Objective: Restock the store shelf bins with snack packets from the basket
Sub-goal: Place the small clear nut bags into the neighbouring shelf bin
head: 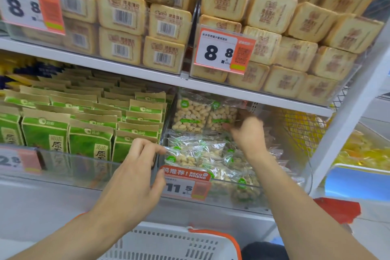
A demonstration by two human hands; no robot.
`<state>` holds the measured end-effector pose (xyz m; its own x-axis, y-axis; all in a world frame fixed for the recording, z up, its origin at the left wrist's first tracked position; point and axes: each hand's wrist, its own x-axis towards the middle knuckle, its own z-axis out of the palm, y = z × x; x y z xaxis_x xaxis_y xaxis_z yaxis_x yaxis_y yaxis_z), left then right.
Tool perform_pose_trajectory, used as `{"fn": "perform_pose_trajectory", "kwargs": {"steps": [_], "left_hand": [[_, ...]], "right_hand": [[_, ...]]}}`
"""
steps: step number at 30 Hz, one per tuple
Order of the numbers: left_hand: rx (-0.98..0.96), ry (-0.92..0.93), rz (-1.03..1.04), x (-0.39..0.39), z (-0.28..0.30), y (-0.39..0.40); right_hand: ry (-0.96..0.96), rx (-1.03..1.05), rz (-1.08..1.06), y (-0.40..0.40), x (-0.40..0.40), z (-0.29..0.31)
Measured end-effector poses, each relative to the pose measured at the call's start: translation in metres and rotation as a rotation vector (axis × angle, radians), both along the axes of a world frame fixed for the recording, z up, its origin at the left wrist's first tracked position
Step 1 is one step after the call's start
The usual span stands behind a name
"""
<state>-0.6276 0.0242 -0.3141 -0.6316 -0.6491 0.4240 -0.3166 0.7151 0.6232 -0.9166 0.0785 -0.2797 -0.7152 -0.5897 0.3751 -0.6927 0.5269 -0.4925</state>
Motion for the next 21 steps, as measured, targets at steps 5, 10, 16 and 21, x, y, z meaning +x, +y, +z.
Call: {"fn": "perform_pose_trajectory", "kwargs": {"steps": [5,10,16,21], "left_hand": [[0.028,0.011,0.011,0.004,0.002,0.006],[0.018,0.079,0.075,0.006,0.008,0.011],[0.009,0.151,0.068,0.014,0.008,0.027],[0.082,-0.204,-0.063,0.031,-0.053,0.029]], "right_hand": [[-0.097,-0.010,-0.061,0.009,0.009,0.000],[-0.105,-0.110,-0.074,0.031,0.025,0.007],[-0.098,-0.333,0.233,0.067,0.102,0.019],[-0.252,-0.142,0.529,0.077,0.166,-0.027]]}}
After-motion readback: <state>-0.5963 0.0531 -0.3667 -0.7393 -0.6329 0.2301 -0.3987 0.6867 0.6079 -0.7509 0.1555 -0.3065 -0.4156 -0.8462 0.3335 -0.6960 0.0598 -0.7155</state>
